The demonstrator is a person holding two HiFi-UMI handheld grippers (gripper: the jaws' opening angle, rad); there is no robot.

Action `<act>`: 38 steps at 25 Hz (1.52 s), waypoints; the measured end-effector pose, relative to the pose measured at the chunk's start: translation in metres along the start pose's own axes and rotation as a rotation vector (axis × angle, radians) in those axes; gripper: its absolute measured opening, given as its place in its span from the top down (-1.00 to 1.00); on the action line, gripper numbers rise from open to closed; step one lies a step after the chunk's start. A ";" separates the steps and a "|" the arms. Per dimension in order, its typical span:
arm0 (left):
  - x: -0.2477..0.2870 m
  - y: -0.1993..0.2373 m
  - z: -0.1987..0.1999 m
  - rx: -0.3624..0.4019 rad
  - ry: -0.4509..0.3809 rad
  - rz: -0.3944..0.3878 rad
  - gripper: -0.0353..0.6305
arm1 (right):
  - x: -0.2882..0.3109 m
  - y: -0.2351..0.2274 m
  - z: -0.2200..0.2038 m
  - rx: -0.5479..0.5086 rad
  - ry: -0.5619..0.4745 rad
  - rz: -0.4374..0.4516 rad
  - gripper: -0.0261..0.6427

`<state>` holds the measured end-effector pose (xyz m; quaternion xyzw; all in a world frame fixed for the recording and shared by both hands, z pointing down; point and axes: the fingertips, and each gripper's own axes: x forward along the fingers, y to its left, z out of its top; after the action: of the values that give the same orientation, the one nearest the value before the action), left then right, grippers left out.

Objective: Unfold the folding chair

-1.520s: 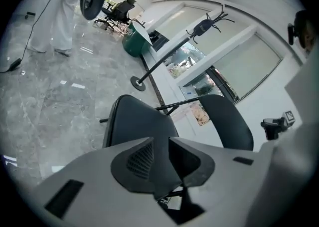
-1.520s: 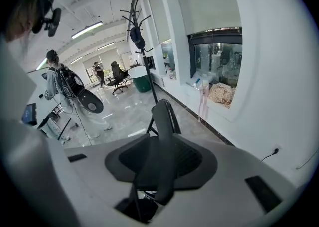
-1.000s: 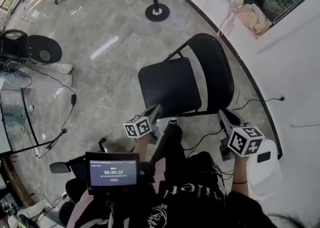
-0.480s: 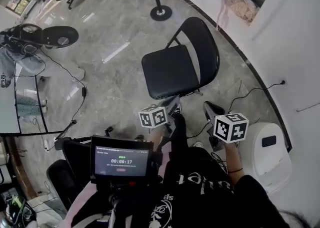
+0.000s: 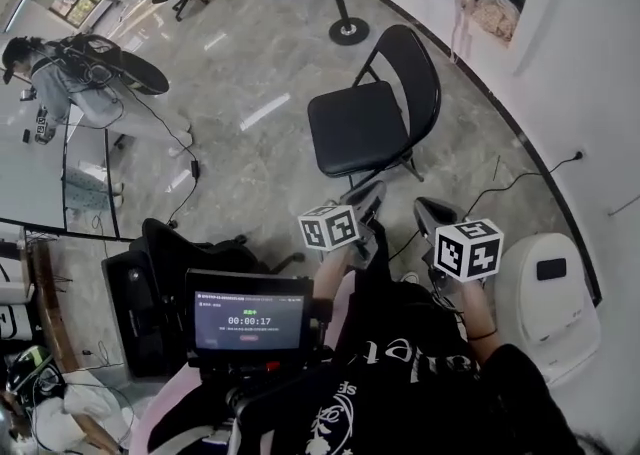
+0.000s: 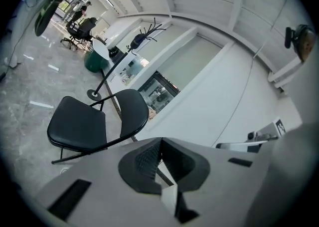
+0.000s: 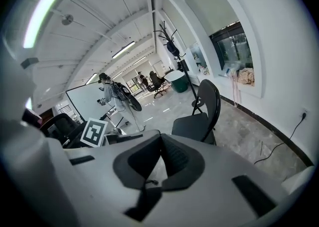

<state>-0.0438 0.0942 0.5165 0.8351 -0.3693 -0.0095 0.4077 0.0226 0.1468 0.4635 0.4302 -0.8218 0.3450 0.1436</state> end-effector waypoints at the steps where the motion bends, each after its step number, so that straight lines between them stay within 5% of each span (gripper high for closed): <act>1: -0.004 -0.006 -0.003 0.007 0.000 -0.005 0.88 | -0.003 0.004 -0.003 -0.010 -0.004 0.005 0.88; 16: -0.042 -0.052 0.022 0.319 0.040 -0.038 0.88 | -0.010 0.028 -0.006 -0.009 -0.029 -0.022 0.88; 26: -0.133 -0.024 0.049 0.422 0.064 -0.098 0.88 | 0.040 0.122 -0.004 0.008 -0.078 -0.097 0.88; 38: -0.191 -0.002 0.028 0.410 0.126 -0.191 0.88 | 0.041 0.182 -0.037 0.059 -0.132 -0.218 0.88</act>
<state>-0.1905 0.1955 0.4413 0.9305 -0.2565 0.0790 0.2492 -0.1510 0.2189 0.4313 0.5428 -0.7672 0.3223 0.1132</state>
